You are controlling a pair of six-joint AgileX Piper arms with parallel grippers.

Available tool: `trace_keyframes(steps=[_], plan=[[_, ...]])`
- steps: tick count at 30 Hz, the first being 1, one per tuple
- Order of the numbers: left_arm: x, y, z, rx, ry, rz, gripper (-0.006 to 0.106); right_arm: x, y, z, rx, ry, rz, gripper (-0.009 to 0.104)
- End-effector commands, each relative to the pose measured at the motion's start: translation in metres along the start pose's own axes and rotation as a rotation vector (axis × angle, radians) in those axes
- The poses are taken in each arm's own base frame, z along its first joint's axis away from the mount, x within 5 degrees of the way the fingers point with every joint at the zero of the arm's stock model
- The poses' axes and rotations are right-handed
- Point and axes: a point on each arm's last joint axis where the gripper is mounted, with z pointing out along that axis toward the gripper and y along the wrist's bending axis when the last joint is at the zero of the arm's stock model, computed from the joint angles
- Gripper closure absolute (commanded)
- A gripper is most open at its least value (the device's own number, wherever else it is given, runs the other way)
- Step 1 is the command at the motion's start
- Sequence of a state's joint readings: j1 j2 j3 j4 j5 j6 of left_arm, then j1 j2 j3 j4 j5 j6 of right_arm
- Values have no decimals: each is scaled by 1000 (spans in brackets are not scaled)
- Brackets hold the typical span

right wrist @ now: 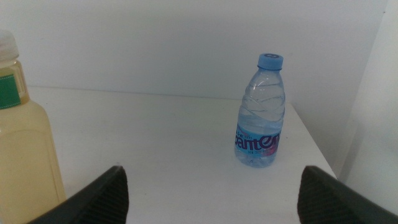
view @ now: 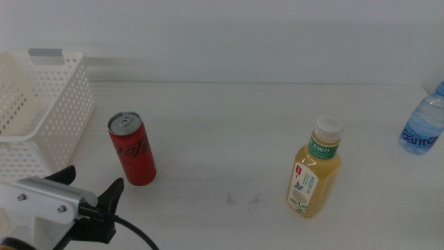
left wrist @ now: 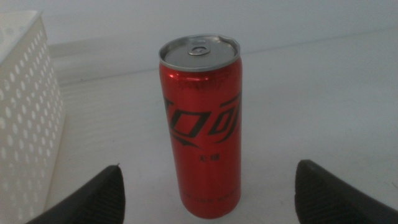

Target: Use arms to grab the bottles and put them into the dustbin to the left of the table.

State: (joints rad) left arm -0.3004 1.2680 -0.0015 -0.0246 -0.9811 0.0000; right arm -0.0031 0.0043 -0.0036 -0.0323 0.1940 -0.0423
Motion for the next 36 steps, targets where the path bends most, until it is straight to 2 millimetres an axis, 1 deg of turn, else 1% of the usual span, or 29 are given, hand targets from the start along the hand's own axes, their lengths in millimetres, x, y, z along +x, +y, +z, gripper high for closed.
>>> trace_keyframes(steps=[1, 4, 13, 15, 17, 22, 25, 31, 36], plan=[[0, -1, 4, 5, -37, -20, 7, 0, 0, 0, 8, -7, -1, 23], [3, -1, 5, 8, -23, -29, 7, 0, 0, 0, 8, -7, -1, 23], [3, -4, 5, 41, -26, -6, 7, 0, 0, 0, 8, -7, -1, 23], [5, -5, 5, 54, -6, -62, 7, 0, 0, 0, 8, -7, -1, 23], [9, -6, 8, 63, 25, -64, 7, 0, 0, 0, 8, -7, -1, 23], [19, -5, 30, 43, 88, -73, 7, 0, 0, 0, 8, -7, -1, 23], [23, -5, 43, 43, 68, -76, 7, 0, 0, 0, 8, -7, -1, 23], [34, -4, 75, 21, 102, -82, 7, 0, 0, 0, 8, -7, -1, 23], [38, -2, 98, -7, 103, -91, 7, 0, 0, 0, 8, -7, -1, 23]])
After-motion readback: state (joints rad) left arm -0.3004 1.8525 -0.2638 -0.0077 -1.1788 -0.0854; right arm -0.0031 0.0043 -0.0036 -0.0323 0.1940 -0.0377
